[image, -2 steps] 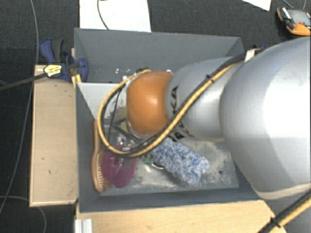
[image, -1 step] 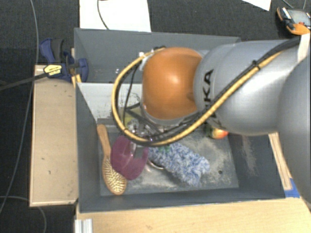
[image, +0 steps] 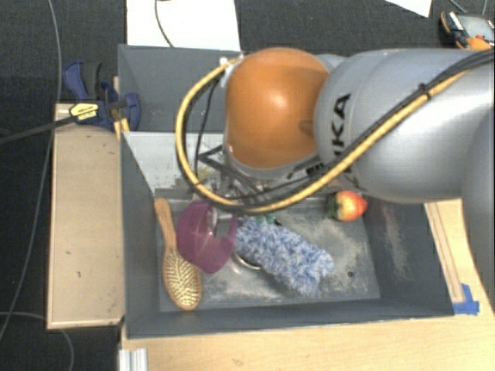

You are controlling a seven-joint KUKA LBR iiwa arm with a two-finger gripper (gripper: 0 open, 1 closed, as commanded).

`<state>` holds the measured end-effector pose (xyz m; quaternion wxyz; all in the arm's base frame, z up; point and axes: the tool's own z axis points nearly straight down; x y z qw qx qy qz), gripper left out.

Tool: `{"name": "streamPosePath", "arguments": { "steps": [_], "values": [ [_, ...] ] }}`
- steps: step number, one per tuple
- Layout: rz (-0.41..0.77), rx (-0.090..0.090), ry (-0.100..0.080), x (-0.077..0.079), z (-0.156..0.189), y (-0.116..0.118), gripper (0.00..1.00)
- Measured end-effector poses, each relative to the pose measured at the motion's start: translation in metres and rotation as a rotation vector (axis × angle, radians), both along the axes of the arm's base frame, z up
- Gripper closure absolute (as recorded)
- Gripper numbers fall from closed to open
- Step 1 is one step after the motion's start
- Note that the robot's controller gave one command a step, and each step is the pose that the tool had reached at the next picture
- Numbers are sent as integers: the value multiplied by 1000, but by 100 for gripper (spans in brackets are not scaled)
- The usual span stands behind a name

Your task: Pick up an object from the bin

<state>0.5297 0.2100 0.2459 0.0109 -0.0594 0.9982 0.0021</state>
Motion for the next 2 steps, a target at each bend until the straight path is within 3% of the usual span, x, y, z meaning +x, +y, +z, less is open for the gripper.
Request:
{"name": "streamPosePath", "arguments": {
  "steps": [1, 2],
  "values": [
    [95, -1, -6, -13, -105, -23, 100],
    [245, 4, -25, 33, -67, 46, 100]
  ]
}}
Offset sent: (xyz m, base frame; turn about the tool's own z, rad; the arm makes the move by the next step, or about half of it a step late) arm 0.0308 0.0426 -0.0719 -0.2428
